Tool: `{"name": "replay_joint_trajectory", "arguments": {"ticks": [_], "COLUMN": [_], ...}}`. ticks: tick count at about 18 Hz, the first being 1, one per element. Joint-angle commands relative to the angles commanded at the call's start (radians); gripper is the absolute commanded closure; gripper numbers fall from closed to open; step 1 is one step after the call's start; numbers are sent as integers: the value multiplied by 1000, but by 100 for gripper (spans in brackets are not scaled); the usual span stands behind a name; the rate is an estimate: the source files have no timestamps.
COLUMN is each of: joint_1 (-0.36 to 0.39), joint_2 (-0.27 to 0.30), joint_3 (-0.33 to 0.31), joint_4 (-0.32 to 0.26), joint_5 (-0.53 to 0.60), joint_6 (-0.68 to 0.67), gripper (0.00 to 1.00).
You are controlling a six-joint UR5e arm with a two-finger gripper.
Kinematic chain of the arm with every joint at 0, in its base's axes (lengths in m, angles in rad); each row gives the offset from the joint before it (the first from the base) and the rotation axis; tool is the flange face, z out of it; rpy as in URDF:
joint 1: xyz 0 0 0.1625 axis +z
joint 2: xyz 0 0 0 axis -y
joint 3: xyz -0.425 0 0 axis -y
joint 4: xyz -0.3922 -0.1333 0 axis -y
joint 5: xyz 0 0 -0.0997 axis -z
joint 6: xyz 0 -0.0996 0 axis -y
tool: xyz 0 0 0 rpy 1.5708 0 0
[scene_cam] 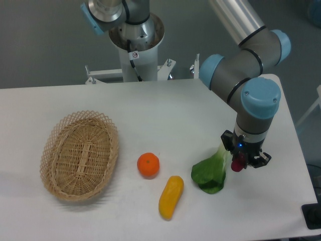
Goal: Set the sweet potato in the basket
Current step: 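Grasp the purple sweet potato beside the bok choy with the gripper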
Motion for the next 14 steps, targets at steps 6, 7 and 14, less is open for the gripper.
{"name": "replay_joint_trajectory", "arguments": {"ticks": [6,7,14], "joint_1": [-23,-28,-89], "joint_2": [0,-2,-3], "joint_3": [-6,-8,-11], "joint_4": [2,2,6], "joint_5": [-8,-11,-100], "joint_6": [-25,-25,-66], "gripper": [78,78,78]}}
